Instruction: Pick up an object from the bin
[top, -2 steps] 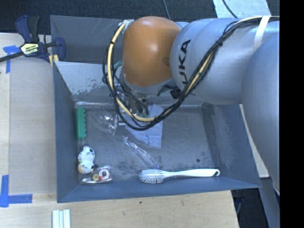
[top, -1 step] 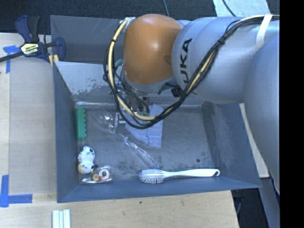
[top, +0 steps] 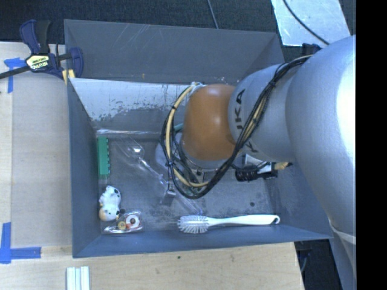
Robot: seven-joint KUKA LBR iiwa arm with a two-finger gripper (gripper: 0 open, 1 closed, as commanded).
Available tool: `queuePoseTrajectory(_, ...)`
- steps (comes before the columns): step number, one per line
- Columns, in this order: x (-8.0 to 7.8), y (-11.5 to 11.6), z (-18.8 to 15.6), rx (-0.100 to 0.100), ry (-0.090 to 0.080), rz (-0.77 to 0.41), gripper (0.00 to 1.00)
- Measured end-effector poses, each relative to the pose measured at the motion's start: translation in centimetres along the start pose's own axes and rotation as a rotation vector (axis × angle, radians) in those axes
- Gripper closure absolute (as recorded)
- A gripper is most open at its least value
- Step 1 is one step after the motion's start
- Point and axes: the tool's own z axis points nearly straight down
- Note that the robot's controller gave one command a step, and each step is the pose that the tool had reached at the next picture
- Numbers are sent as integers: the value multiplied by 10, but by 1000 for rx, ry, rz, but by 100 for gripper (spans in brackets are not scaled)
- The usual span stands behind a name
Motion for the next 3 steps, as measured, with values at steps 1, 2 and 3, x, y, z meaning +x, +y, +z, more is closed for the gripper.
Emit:
queuePoseTrajectory(1,-17,53,-62,-9,-15,-187,0)
queuePoseTrajectory(2,-30,45,-10,8,8,81,0)
queuePoseTrajectory(3,-30,44,19,-8,-12,-18,0)
